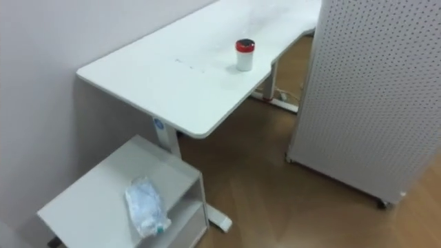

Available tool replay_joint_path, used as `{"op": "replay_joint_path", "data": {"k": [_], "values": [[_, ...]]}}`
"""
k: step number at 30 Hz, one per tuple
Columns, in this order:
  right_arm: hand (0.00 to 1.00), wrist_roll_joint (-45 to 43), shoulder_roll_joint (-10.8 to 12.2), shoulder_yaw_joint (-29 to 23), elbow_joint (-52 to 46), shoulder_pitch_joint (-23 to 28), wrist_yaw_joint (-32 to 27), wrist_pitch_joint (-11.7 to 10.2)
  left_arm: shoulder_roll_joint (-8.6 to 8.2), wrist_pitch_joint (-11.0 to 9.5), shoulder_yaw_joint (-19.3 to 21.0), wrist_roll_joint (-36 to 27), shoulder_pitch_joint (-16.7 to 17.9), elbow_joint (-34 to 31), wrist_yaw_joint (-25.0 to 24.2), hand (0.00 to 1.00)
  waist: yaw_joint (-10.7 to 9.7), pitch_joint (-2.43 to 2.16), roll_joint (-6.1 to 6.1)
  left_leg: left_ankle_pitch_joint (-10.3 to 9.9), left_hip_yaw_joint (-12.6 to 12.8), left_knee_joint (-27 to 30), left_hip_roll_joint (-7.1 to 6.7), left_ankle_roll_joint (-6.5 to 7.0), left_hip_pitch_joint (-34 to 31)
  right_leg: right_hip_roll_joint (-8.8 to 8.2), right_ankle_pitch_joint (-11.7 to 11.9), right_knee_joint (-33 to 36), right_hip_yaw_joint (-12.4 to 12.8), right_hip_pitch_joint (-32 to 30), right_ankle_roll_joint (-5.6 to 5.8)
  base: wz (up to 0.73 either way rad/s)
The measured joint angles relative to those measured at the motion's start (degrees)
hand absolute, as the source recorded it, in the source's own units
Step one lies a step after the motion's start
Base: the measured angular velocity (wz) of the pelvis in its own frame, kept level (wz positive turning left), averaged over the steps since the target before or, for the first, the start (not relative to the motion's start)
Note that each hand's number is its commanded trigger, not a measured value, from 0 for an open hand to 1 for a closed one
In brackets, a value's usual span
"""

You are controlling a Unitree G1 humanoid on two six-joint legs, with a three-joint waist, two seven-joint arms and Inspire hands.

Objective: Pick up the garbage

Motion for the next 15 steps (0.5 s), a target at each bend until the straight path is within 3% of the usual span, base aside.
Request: {"op": "replay_joint_path", "data": {"k": [1,2,4,5,6,7,8,9,11,15], "values": [[1.00,0.30,-0.16,1.44,-0.05,-1.28,0.18,-0.35,0.15,-0.74,-0.93,-0.69,-1.32,-0.13,1.64,0.00,0.01,0.35,0.50,0.09,-0.02,-0.93,0.74,-0.14,0.46,0.51,-2.29,-0.62,-0.35,-3.66,0.02,-0.13],[1.00,0.40,-0.22,1.99,-0.22,-1.59,0.17,-0.59,0.17,-1.10,-1.12,-0.73,-1.98,-0.40,2.29,0.00,-0.05,0.42,0.71,0.08,-0.08,-1.09,1.20,-0.18,0.44,1.18,-3.13,-1.98,-0.22,-5.18,-0.01,0.04],[1.00,0.98,-0.15,2.85,-0.12,-2.28,0.21,-1.61,-0.24,-1.52,-1.99,-1.13,-4.36,-2.47,3.62,0.00,-0.46,0.64,1.06,0.25,-1.52,-1.86,2.06,-0.53,0.39,3.04,-4.42,-10.12,-0.41,-8.64,-0.21,0.27],[1.00,1.43,-0.14,3.76,0.28,-2.60,0.10,-2.05,-0.63,-2.43,-2.63,-1.15,-6.29,-3.29,4.55,0.00,-0.29,0.69,1.15,0.29,-2.43,-2.20,2.44,-0.90,0.36,4.14,-4.20,-17.92,-0.25,-9.75,-0.33,0.38],[1.00,1.81,0.03,4.36,1.29,-3.50,0.10,-2.39,-0.70,-3.48,-3.72,-1.19,-8.15,-3.65,5.37,0.00,-0.43,0.63,1.01,0.25,-3.04,-2.31,2.49,-1.30,0.29,4.76,-2.21,-26.32,-0.22,-9.97,-0.55,0.42],[1.00,1.96,0.23,4.41,2.59,-4.55,0.20,-2.61,-0.92,-3.82,-4.90,-1.24,-9.40,-4.49,6.25,0.00,-0.92,0.60,1.33,-0.13,-3.28,-1.96,2.99,-1.95,0.18,5.94,3.33,-30.30,-0.10,-10.32,-0.42,0.38],[1.00,1.94,0.30,4.68,2.66,-4.96,0.26,-2.83,-0.98,-4.08,-5.55,-1.23,-10.03,-4.97,6.84,0.00,-1.23,0.40,1.34,-0.32,-3.44,-1.74,3.41,-2.29,0.01,6.58,5.76,-31.17,0.06,-10.37,-0.16,0.13],[1.00,1.85,0.30,6.32,3.05,-6.12,0.29,-3.00,-1.22,-4.95,-6.50,-1.17,-11.55,-5.33,8.00,0.00,-1.06,0.17,2.08,-0.60,-3.43,-1.79,4.35,-3.02,-0.65,7.85,6.43,-31.48,-0.20,-10.49,-0.84,-0.08],[1.00,1.74,0.22,8.71,3.87,-8.44,0.99,-3.64,-1.23,-6.43,-7.22,-1.17,-13.96,-4.58,9.59,0.00,-0.81,0.92,3.17,-0.41,-3.40,-1.95,5.08,-3.78,-1.48,8.71,6.69,-32.16,-0.47,-11.22,-1.38,-0.14],[1.00,0.89,0.07,12.68,5.16,-11.80,1.59,-4.80,-1.15,-8.13,-8.62,-1.07,-17.46,-3.38,12.73,0.00,-1.90,1.25,3.54,0.21,-3.21,-2.99,5.70,-4.76,-3.72,9.07,6.29,-32.12,-0.95,-13.81,-2.24,0.03]]}}
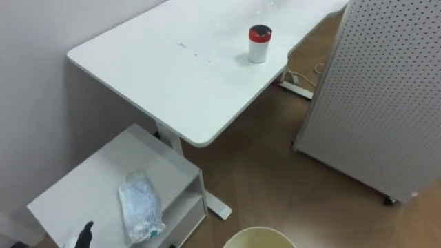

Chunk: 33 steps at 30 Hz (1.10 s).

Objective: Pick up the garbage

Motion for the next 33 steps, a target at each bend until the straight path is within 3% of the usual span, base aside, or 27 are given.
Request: {"op": "replay_joint_path", "data": {"k": [3,6,15,18,21,33], "values": [[1.00,-1.53,0.13,1.91,0.20,-1.76,0.05,-0.96,0.02,-1.01,-0.35,0.01,-4.11,2.56,1.84,0.00,-0.49,1.18,-0.90,0.16,0.19,0.37,0.41,-0.27,-2.40,0.13,0.13,0.12,-0.59,-2.22,-0.43,0.06],[1.00,-1.49,0.28,3.70,-0.40,-2.94,-0.07,-2.23,0.05,-1.82,-3.12,-0.63,-5.75,4.07,3.63,0.00,-1.78,1.87,-0.88,0.17,0.25,1.16,0.43,-0.25,-5.00,0.00,0.24,0.73,-0.56,-4.77,-0.61,-0.02],[1.00,-1.51,1.12,5.94,-0.65,-6.20,-1.24,-3.36,0.13,-2.28,-6.18,-3.22,-9.61,5.35,5.88,0.00,-3.75,2.51,-0.78,0.17,0.73,3.78,0.60,-0.25,-11.43,-0.96,0.25,4.01,-0.99,-11.86,-1.28,-0.03],[1.00,-1.46,1.17,6.05,-0.91,-8.01,-1.90,-3.56,0.41,-2.58,-6.19,-3.91,-12.41,6.48,7.07,0.00,-4.76,3.07,-0.23,0.14,0.40,5.61,0.62,-0.22,-14.62,-1.10,0.45,4.99,-1.72,-14.43,-1.70,0.05],[1.00,-1.37,1.14,6.77,-2.51,-8.11,-2.58,-3.85,0.60,-2.59,-6.29,-3.65,-14.66,7.20,8.07,0.00,-4.96,3.35,0.16,0.05,0.15,6.35,0.74,-0.14,-16.80,-1.13,0.60,5.88,-2.15,-16.25,-1.93,0.05],[1.00,1.34,0.80,9.19,-5.43,-7.97,-4.02,-3.80,1.46,-1.35,-10.20,5.43,-16.05,8.49,15.33,0.00,-6.03,3.82,0.98,-0.07,0.11,9.14,1.05,-0.06,-21.41,-1.38,0.66,8.08,-2.09,-20.37,-2.34,0.01]]}}
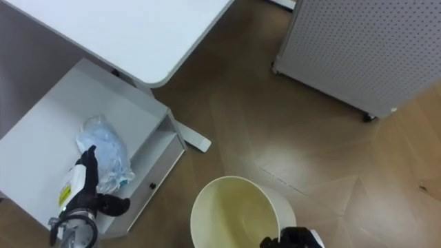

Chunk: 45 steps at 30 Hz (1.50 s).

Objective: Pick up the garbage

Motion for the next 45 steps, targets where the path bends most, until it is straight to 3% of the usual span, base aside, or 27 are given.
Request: {"op": "replay_joint_path", "data": {"k": [7,8,9,10,11,15,20,23,30,35,39,45], "values": [[1.00,2.06,-0.30,0.67,-0.77,0.03,0.72,0.02,0.35,1.40,-3.49,5.89,-0.16,0.21,0.95,0.00,-0.07,-0.01,0.10,-0.18,0.28,1.65,0.54,-0.03,-2.25,0.32,0.24,1.07,0.51,-2.33,-0.38,-0.03],[1.00,2.36,-0.32,0.68,-0.96,0.03,0.71,0.02,0.34,1.59,-3.58,5.90,-0.18,0.21,1.04,0.32,-0.13,-0.01,0.10,-0.18,0.31,1.76,0.54,-0.03,-2.42,0.30,0.26,1.16,0.52,-2.53,-0.41,-0.04],[1.00,2.50,-0.39,0.68,-1.50,0.03,0.70,0.04,0.34,2.12,-3.62,5.89,-0.36,0.21,1.30,0.57,-0.21,-0.02,0.11,-0.19,0.37,2.03,0.56,-0.04,-2.97,0.29,0.29,1.41,0.67,-3.08,-0.47,0.00],[1.00,2.51,-0.57,0.68,-2.02,0.05,0.69,0.08,0.36,2.42,-3.62,5.90,-0.53,0.21,1.50,0.73,-0.27,-0.03,0.10,-0.19,0.49,2.26,0.52,-0.04,-3.48,0.22,0.27,1.77,0.91,-3.71,-0.50,-0.03],[1.00,2.51,-0.59,0.67,-2.13,0.04,0.69,0.08,0.36,2.56,-3.62,5.90,-0.54,0.21,1.60,1.00,-0.26,-0.05,0.11,-0.19,0.53,2.33,0.50,-0.04,-3.72,0.17,0.27,1.85,0.93,-3.95,-0.51,0.00],[1.00,4.84,-0.55,0.67,-2.26,0.02,0.66,0.70,0.32,4.69,-4.83,5.90,-0.51,0.58,1.67,1.00,-0.31,-0.10,0.00,-0.16,0.66,2.48,0.52,-0.05,-4.39,0.13,0.13,1.99,0.93,-4.68,-0.71,0.00],[1.00,8.25,-0.61,0.67,-2.23,0.01,0.57,1.61,1.14,5.77,-4.71,6.10,-1.38,0.58,4.15,1.00,-0.34,-0.18,-0.11,-0.16,0.82,2.64,0.52,-0.05,-5.00,0.13,0.13,2.03,0.94,-5.22,-0.71,0.00],[1.00,9.56,-0.60,0.99,-2.19,0.02,0.17,1.99,2.00,6.87,-5.11,7.08,-1.86,0.67,3.85,1.00,-0.46,-0.18,-0.12,-0.16,0.97,2.63,0.50,-0.04,-4.96,0.05,0.14,1.99,0.96,-5.22,-0.70,0.00],[1.00,11.28,-0.43,2.38,-2.14,0.01,0.20,2.34,1.67,8.73,-6.97,7.88,-1.02,3.01,0.82,1.00,-1.79,-0.17,-0.15,-0.16,1.04,2.39,0.50,-0.04,-5.04,-0.33,0.13,1.76,0.81,-5.31,-0.69,0.00],[1.00,11.54,-0.50,2.35,-2.13,-0.12,0.13,2.63,2.00,8.98,-6.84,8.10,-1.07,3.56,0.63,1.00,-1.87,-0.18,-0.13,-0.16,1.15,2.37,0.52,-0.03,-5.64,-0.33,0.13,1.74,0.86,-6.01,-0.69,0.00],[1.00,11.54,-0.95,2.34,-2.56,-0.39,0.08,2.64,3.66,8.88,-6.97,8.13,-1.12,3.86,0.66,1.00,-1.87,-0.20,-0.08,-0.15,1.16,2.48,0.51,-0.03,-6.77,-0.36,0.14,1.99,0.84,-7.19,-0.69,0.00],[1.00,11.51,-0.86,2.36,-2.54,-0.70,-0.78,2.59,4.21,7.45,-7.03,8.02,-1.10,3.88,1.64,1.00,-1.59,-0.20,-0.05,-0.13,1.18,3.04,0.45,0.00,-6.90,-0.58,0.14,2.48,0.59,-7.37,-0.69,0.01]]}}
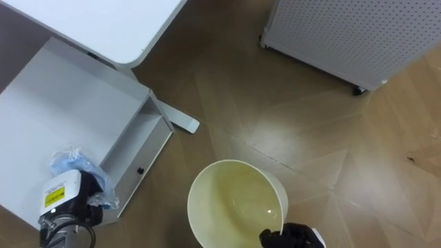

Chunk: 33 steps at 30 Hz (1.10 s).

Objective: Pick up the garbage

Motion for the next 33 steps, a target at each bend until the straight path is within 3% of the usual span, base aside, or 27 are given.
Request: {"op": "replay_joint_path", "data": {"k": [6,11,13,15,19,23,28,31,32,33], "values": [[1.00,-1.41,0.50,0.11,0.20,-0.56,0.10,-0.82,-0.30,-1.95,0.88,0.08,-0.37,-0.80,2.58,1.00,0.42,0.00,0.00,0.01,0.14,-0.09,0.03,0.01,0.58,-0.02,0.05,0.25,0.36,0.32,-0.07,-0.01],[1.00,-1.57,0.85,1.08,0.84,-0.18,0.76,-0.93,-2.81,-3.97,1.32,0.03,-0.10,-2.44,3.97,1.00,0.39,0.02,0.02,0.20,0.22,-1.22,-0.05,0.05,2.70,-0.01,0.18,-1.32,0.18,2.55,0.00,0.00],[1.00,-2.18,1.54,1.08,1.13,0.05,1.33,-1.29,-3.76,-5.38,0.94,-0.12,2.02,-6.19,4.00,1.00,0.21,0.00,-0.17,0.64,0.74,-2.90,-0.31,0.17,3.96,-0.08,0.46,-1.96,0.32,3.38,0.11,0.00],[1.00,-2.24,2.02,1.09,1.04,0.30,1.67,-2.03,-4.67,-5.98,-0.19,-0.08,3.68,-8.79,3.99,1.00,0.26,-0.02,-0.15,0.69,0.96,-3.39,-0.34,0.19,4.29,-0.03,0.50,-2.42,0.39,3.55,0.18,-0.05],[1.00,-2.12,2.56,2.02,1.00,0.25,2.74,-2.60,-8.94,-7.29,-3.88,-0.49,5.51,-9.71,2.84,1.00,1.07,-0.16,-0.38,0.69,1.64,-3.42,-0.24,0.20,4.78,0.14,0.55,-2.81,0.57,3.80,0.26,-0.05],[1.00,-1.65,3.13,3.74,0.98,0.32,3.92,-2.59,-10.06,-8.20,-8.90,-3.72,6.92,-12.21,-1.38,1.00,1.48,-0.28,-0.57,0.70,2.39,-3.86,-0.24,0.22,5.43,0.00,0.52,-2.86,0.73,4.08,0.30,-0.04],[1.00,-2.45,4.92,5.41,1.44,1.60,4.89,-3.20,-11.72,-9.05,-11.64,-5.21,10.94,-16.00,-8.47,1.00,1.50,-1.03,-1.52,0.91,3.68,-4.76,-0.26,0.50,7.06,-0.25,0.50,-2.79,1.05,5.13,0.33,-0.03],[1.00,-2.51,5.08,5.41,1.52,2.48,6.03,-3.26,-12.14,-9.49,-13.98,-7.45,13.10,-16.50,-12.72,1.00,1.48,-1.78,-2.45,1.22,3.91,-5.47,-0.78,0.59,8.12,-0.19,0.62,-3.25,1.16,5.80,0.45,0.00],[1.00,-2.51,5.09,5.40,1.52,2.65,6.08,-3.26,-12.29,-9.50,-14.17,-7.45,13.45,-16.50,-13.57,0.76,1.50,-1.88,-2.53,1.22,3.83,-5.47,-0.79,0.60,8.20,-0.11,0.79,-3.52,1.12,6.02,0.46,0.00],[1.00,-2.55,5.14,5.33,1.52,2.80,6.20,-3.27,-12.42,-9.65,-14.54,-7.44,13.84,-16.49,-15.10,0.65,1.54,-2.05,-2.76,1.29,3.74,-5.48,-0.63,0.63,8.21,-0.04,1.12,-3.84,1.01,6.14,0.45,0.00]]}}
